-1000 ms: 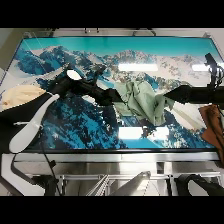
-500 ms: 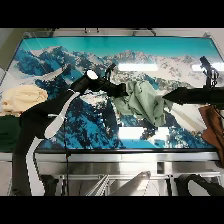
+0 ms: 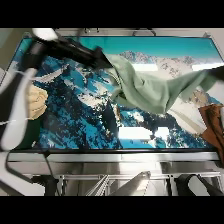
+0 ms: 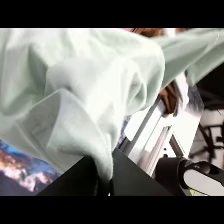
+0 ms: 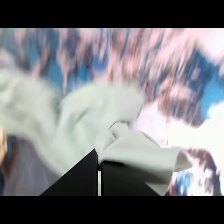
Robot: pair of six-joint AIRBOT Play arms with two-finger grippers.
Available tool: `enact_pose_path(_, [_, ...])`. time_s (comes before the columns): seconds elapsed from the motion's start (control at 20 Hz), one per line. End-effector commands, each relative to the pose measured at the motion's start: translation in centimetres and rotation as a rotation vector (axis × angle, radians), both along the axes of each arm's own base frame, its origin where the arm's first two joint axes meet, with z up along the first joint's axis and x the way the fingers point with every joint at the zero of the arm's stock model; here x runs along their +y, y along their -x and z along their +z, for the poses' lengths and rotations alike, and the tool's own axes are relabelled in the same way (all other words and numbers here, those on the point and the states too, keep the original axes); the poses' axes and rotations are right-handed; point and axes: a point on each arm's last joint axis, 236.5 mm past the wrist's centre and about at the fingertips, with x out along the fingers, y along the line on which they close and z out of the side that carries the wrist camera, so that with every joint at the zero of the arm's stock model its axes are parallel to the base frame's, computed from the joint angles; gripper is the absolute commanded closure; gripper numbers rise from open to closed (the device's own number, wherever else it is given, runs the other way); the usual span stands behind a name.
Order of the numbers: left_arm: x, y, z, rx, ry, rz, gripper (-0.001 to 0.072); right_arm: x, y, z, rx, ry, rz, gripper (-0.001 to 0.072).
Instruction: Fold the shirts.
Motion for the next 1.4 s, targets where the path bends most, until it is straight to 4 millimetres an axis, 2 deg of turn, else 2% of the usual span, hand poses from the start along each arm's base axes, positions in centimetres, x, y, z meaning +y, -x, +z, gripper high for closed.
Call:
enact_pose_path(0.0, [8.3,5.1,10.5,-0.238,-0.008,0.119,0.0693,-3.2,3.1,11.0,-0.293,-0.098,-0.136,0.0692])
enact_pose_path(0.15, [13.7,9.4,16.2,-0.453,-0.035,0.271,0.0692,0.1,6.2,18.5,-0.535,-0.324,0.043,0.0692])
enact_pose_path(0.2, [15.1,11.0,17.4,-0.527,-0.060,0.309,0.0692,1.0,8.1,21.3,-0.667,-0.356,0.116,0.0692])
enact_pose_path(0.25, [16.6,12.4,18.2,-0.591,-0.094,0.355,0.0692,1.2,9.4,23.1,-0.759,-0.375,0.149,0.0692])
enact_pose_path(0.3, [18.4,13.3,18.5,-0.628,-0.128,0.417,0.0691,1.3,9.9,23.9,-0.789,-0.392,0.156,0.0692])
enact_pose_path(0.35, [20.1,14.0,18.4,-0.640,-0.158,0.488,0.0691,1.4,9.8,23.5,-0.774,-0.377,0.153,0.0692])
enact_pose_path(0.4, [21.5,14.3,17.9,-0.643,-0.185,0.533,0.0691,1.5,8.9,22.2,-0.716,-0.350,0.139,0.0692])
enact_pose_path(0.5, [24.7,13.7,15.7,-0.610,-0.226,0.618,0.0691,0.8,5.8,17.6,-0.537,-0.244,0.047,0.0692])
enact_pose_path(0.6, [27.0,12.1,12.0,-0.493,-0.206,0.651,0.0691,-1.4,2.1,11.6,-0.345,-0.098,-0.103,0.0692])
enact_pose_path(0.65, [27.4,11.4,9.5,-0.410,-0.184,0.634,0.0691,-2.2,0.5,8.5,-0.265,-0.041,-0.151,0.0692])
enact_pose_path(0.7, [27.3,10.6,6.7,-0.327,-0.158,0.589,0.0691,-2.0,-0.9,6.1,-0.215,-0.018,-0.153,0.0692])
enact_pose_path(0.75, [26.8,9.8,4.1,-0.257,-0.133,0.544,0.0691,-1.0,-2.6,3.7,-0.168,-0.032,-0.128,0.0691])
enact_pose_path(0.9, [24.0,7.7,-4.4,-0.028,-0.062,0.402,0.0690,4.9,-7.8,-4.2,-0.062,-0.032,0.036,0.0691])
enact_pose_path(1.0, [22.3,5.8,-9.5,0.071,-0.044,0.338,0.0693,8.5,-11.7,-11.0,0.027,-0.009,0.073,0.0691])
enact_pose_path(1.1, [22.1,3.0,-14.3,0.145,-0.051,0.380,0.0691,11.0,-14.4,-17.8,0.128,0.010,0.080,0.0685])
enact_pose_path(1.15, [22.5,1.6,-16.3,0.173,-0.055,0.396,0.0529,12.2,-14.9,-20.3,0.178,-0.001,0.108,0.0540])
enact_pose_path(1.2, [22.9,0.6,-17.4,0.197,-0.051,0.397,0.0153,12.8,-15.2,-21.7,0.216,-0.024,0.135,0.0337])
enact_pose_path(1.25, [23.7,-0.5,-17.9,0.220,-0.042,0.405,-0.0009,12.8,-15.3,-22.1,0.232,-0.039,0.162,0.0319])
enact_pose_path(1.35, [25.7,-2.0,-17.4,0.273,-0.010,0.417,-0.0009,10.6,-14.9,-20.7,0.245,-0.093,0.168,0.0319])
